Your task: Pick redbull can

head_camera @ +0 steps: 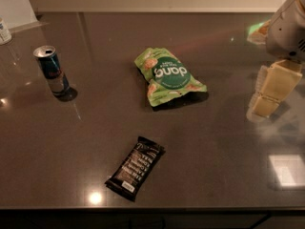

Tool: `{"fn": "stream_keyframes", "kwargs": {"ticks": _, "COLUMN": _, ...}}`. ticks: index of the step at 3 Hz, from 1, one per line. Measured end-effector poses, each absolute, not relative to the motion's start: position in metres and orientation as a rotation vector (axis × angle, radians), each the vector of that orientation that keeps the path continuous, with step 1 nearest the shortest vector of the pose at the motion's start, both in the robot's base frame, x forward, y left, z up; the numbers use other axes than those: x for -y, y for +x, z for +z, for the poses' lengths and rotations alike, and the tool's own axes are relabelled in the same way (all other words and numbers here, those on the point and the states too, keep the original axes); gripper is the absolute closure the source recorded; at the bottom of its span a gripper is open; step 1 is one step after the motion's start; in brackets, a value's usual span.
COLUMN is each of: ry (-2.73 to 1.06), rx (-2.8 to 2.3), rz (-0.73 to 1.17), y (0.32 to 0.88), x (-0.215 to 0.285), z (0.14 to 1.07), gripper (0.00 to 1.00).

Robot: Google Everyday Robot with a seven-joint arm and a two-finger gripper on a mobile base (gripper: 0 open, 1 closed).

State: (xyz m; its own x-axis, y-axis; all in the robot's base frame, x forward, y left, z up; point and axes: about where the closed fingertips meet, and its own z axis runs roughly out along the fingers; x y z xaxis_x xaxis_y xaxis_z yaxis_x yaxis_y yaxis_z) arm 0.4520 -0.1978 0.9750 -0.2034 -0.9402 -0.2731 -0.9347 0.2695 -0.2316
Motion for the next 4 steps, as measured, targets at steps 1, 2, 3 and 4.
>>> {"fn": "stream_keyframes", "kwargs": {"ticks": 1, "ry": -1.688, "rx": -2.12, "rz": 0.088, "y": 0.478, "x": 0.163, "z": 0.968, "gripper": 0.0}}
{"fn": "stream_keyframes", "kwargs": {"ticks": 2, "ry": -1.68, "rx": -2.026, "rz": 0.194, "y": 0.503, "x": 0.118, "z": 0.962, "gripper": 0.0}}
{"fn": "stream_keyframes", "kwargs": {"ticks": 3, "ry": -1.666, "rx": -1.918, "rz": 0.289, "y": 0.522, "x": 0.07, "z": 0.957, "gripper": 0.0}}
{"fn": "stream_keyframes", "kwargs": {"ticks": 4, "ry": -1.638, "rx": -1.812, "rz": 0.383, "y": 0.538, "x": 0.02, "z": 0.951, "gripper": 0.0}}
